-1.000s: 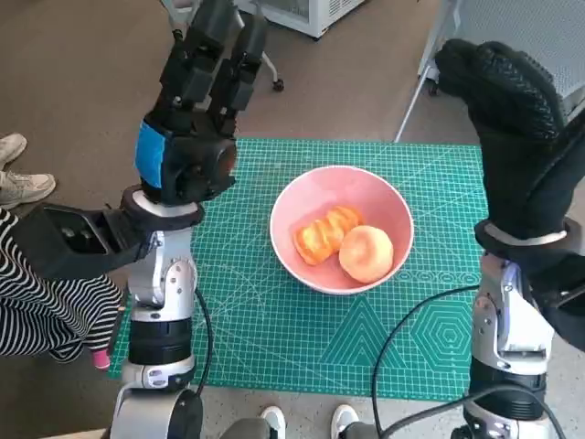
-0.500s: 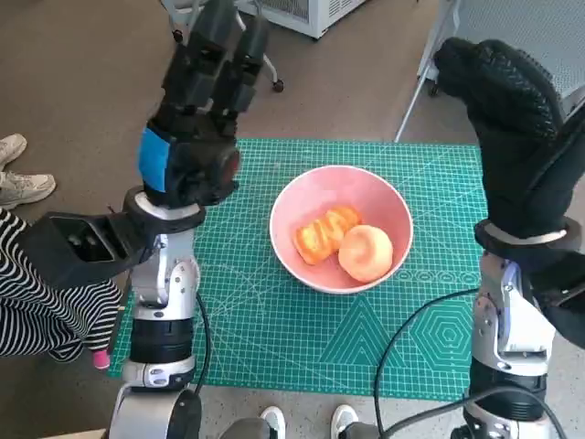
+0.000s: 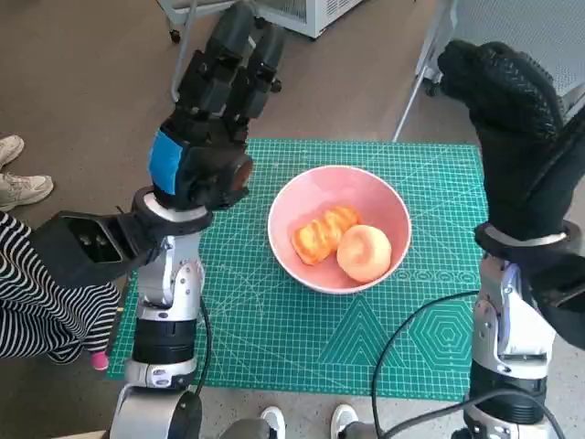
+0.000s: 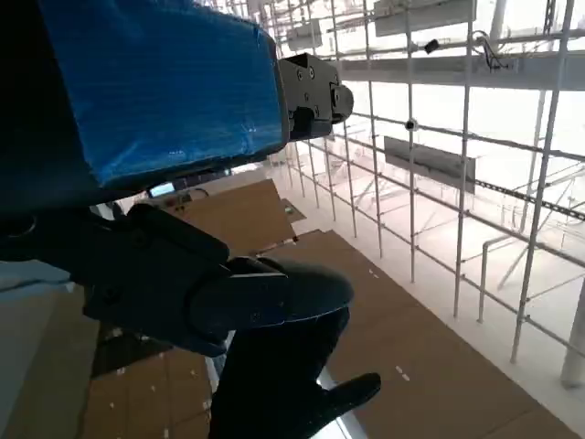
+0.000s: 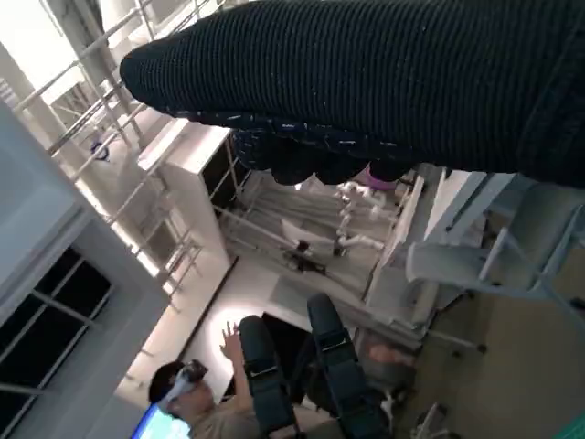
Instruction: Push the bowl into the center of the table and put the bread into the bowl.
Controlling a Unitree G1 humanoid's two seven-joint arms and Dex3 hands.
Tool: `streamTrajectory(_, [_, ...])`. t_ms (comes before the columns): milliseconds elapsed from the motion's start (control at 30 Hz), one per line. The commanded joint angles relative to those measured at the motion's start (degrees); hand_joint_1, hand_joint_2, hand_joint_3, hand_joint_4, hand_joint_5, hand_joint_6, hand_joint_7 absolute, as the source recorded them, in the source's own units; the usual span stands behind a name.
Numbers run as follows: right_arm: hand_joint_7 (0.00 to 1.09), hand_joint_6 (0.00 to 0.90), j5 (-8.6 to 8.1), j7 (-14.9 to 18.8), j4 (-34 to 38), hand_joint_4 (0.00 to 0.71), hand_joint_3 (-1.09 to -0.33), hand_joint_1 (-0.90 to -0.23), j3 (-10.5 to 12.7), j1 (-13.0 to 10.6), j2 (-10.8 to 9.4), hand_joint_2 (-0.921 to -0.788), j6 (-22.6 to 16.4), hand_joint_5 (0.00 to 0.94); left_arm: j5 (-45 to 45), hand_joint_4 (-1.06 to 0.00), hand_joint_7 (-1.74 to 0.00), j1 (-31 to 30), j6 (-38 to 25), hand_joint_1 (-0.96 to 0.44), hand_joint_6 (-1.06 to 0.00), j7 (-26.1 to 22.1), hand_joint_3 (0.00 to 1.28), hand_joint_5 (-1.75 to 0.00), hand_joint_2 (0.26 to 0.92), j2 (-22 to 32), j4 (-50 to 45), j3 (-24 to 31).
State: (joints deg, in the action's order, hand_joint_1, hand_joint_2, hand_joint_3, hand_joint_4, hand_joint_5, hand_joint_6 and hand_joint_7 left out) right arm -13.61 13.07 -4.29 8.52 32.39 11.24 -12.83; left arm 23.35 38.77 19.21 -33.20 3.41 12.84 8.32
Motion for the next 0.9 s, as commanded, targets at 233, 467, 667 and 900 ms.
streamTrajectory(233, [0.57,0.095,0.82,-1.2,-0.7,0.204,-0.668,-0.669,-0.2,-2.2,-0.6,-0.921,1.4,0.01,1.1,0.0,-0.11,-1.6,-1.5,-0.6,-0.01,0.2,0.21,0.0,0.921,0.1,-1.4,-0.7])
streamTrajectory(467, [0.57,0.096,1.01,-1.7,-1.0,0.207,-0.669,-0.673,-0.2,-2.6,-0.7,-0.921,1.3,0.01,0.6,-0.02,-0.16,-2.6,-3.3,-0.52,-0.04,1.9,0.09,-0.01,0.921,-0.1,-3.6,-1.1])
streamTrajectory(667, [0.57,0.096,0.85,-1.8,-0.7,0.21,-0.67,-0.673,-0.2,-2.9,-1.1,-0.921,0.9,0.011,0.0,-0.03,-0.17,-3.2,-3.8,-0.5,-0.03,2.9,0.06,-0.01,0.921,0.1,-4.5,-1.4])
streamTrajectory(900, [0.57,0.096,0.74,-1.7,0.3,0.215,-0.671,-0.665,-0.2,-3.2,-1.6,-0.921,0.1,0.011,-0.7,-0.06,-0.19,-3.8,-4.3,-0.48,-0.04,3.7,0.06,-0.02,0.921,0.3,-5.2,-1.8])
